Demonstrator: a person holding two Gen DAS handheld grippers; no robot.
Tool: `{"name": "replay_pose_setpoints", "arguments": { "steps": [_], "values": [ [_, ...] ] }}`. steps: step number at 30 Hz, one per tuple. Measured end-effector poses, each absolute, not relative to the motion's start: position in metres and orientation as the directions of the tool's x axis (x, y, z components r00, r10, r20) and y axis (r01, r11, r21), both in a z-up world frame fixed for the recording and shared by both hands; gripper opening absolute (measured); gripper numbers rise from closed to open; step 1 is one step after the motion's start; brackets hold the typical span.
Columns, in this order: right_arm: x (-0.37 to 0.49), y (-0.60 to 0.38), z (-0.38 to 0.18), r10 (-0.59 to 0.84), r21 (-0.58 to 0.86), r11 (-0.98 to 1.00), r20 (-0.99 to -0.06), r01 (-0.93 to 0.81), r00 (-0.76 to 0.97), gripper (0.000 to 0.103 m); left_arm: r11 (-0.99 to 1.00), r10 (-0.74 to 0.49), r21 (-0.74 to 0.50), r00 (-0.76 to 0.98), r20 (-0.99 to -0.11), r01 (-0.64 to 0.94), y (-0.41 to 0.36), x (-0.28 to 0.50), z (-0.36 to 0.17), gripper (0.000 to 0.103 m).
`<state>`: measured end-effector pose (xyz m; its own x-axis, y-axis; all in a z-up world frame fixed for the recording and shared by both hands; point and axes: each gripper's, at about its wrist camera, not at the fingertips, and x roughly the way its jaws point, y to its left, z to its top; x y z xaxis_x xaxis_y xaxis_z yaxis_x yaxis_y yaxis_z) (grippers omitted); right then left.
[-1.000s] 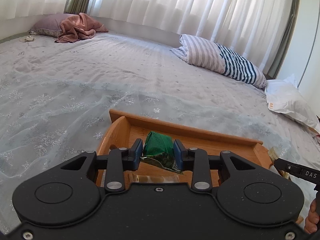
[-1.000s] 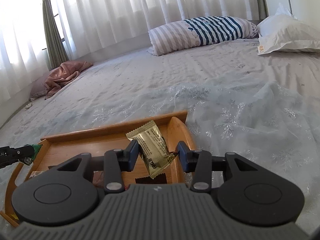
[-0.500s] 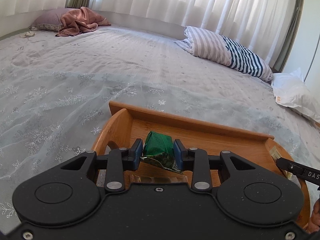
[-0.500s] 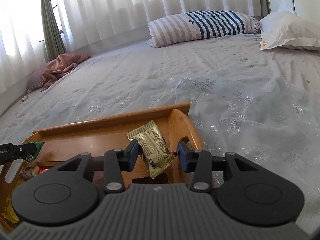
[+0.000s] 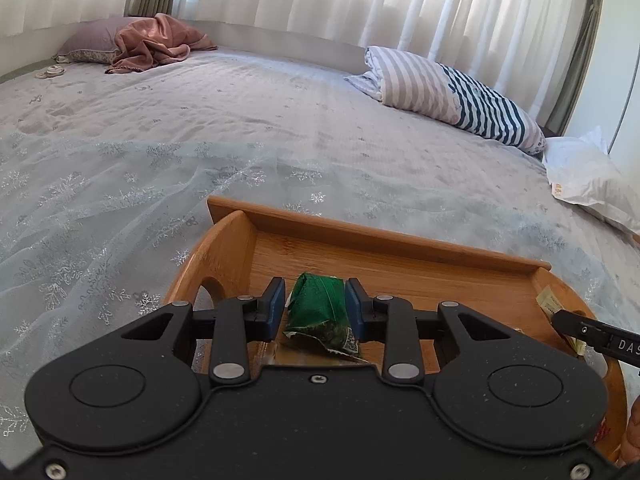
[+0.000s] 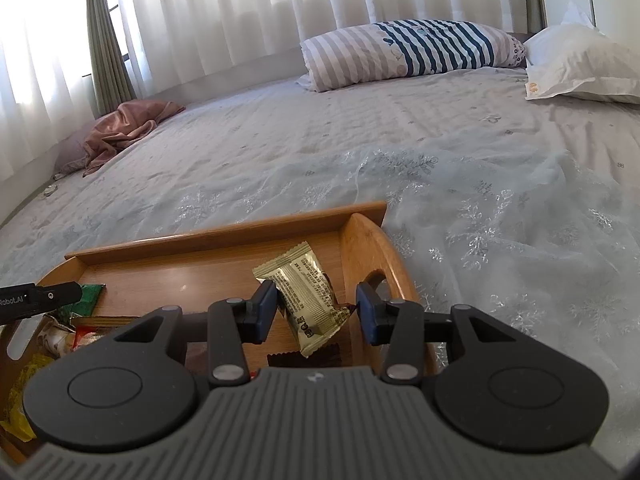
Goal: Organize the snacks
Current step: 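Carry the green pack and gold wrapper over the tray and open both grippers, then move both tools back toward the red-and-white cake packs on the bedspread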
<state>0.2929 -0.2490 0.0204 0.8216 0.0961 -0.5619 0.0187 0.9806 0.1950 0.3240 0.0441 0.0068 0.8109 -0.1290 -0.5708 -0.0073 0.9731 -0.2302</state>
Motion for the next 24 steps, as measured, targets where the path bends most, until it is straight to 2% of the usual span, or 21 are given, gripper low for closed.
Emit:
{"name": "replay_pose_setpoints", "arguments": {
  "steps": [1, 3, 6, 11, 18, 24],
  "values": [
    [0.293, -0.249, 0.021, 0.099, 0.196, 0.980, -0.561, 0.016, 0.822, 0.051, 0.974, -0.127, -0.227, 0.813, -0.569, -0.007, 0.044, 0.324, 0.007, 0.033],
    [0.291, -0.249, 0.022, 0.091, 0.193, 0.981, -0.553, 0.021, 0.828, 0.064, 0.975, -0.131, -0.224, 0.818, -0.561, 0.002, 0.043, 0.321, 0.010, 0.043],
    [0.287, -0.250, 0.024, 0.095, 0.188, 0.982, -0.540, 0.010, 0.836, 0.069, 0.980, -0.116, -0.199, 0.830, -0.546, 0.005, 0.042, 0.314, 0.016, 0.058],
    [0.275, -0.249, 0.028, 0.108, 0.188, 0.982, -0.521, -0.010, 0.846, 0.074, 0.981, -0.128, -0.192, 0.838, -0.531, 0.028, 0.040, 0.301, 0.025, 0.077],
    [0.252, -0.250, 0.042, 0.155, 0.220, 0.974, -0.490, -0.050, 0.858, 0.082, 0.984, -0.141, -0.168, 0.843, -0.519, 0.061, 0.038, 0.274, 0.035, 0.086],
    [0.227, -0.242, 0.048, 0.203, 0.220, 0.970, -0.479, -0.108, 0.854, 0.083, 0.982, -0.168, -0.165, 0.840, -0.516, 0.095, 0.033, 0.247, 0.043, 0.088]
  ]
}}
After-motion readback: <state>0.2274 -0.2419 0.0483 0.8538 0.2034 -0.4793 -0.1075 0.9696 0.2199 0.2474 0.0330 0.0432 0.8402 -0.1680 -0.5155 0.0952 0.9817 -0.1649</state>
